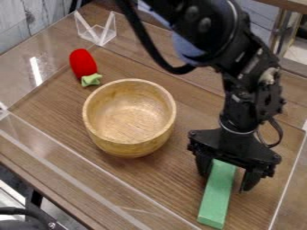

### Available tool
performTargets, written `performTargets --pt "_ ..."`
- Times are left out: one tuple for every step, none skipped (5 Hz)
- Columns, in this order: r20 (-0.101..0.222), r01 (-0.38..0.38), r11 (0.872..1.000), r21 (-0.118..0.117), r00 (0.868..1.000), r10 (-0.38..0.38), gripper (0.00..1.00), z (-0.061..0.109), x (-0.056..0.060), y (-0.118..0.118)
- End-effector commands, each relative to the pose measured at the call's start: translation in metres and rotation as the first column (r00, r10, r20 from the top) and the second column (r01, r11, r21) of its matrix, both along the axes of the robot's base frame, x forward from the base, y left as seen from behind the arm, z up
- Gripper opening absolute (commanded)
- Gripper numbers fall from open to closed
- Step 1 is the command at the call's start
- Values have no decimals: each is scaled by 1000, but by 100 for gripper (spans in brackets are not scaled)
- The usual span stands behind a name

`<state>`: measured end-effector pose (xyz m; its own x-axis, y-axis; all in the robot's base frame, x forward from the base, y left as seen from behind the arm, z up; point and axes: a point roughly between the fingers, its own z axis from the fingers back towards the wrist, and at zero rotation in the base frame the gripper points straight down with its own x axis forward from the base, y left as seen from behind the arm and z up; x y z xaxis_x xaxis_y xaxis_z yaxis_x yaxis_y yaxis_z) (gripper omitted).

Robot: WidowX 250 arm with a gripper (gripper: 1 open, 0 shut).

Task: Put the green stick in the brown bowl

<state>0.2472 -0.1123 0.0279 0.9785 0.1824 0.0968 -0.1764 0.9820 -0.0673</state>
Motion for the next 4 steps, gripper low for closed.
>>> performTargets --pt "47 -34 999 -23 998 35 100 10 14 -9" --pt "44 -32 999 -25 999 33 100 9 15 -7" --pt "39 -30 999 -27 999 31 100 7 15 -6" --pt "42 -21 999 -29 999 22 100 3 8 -2"
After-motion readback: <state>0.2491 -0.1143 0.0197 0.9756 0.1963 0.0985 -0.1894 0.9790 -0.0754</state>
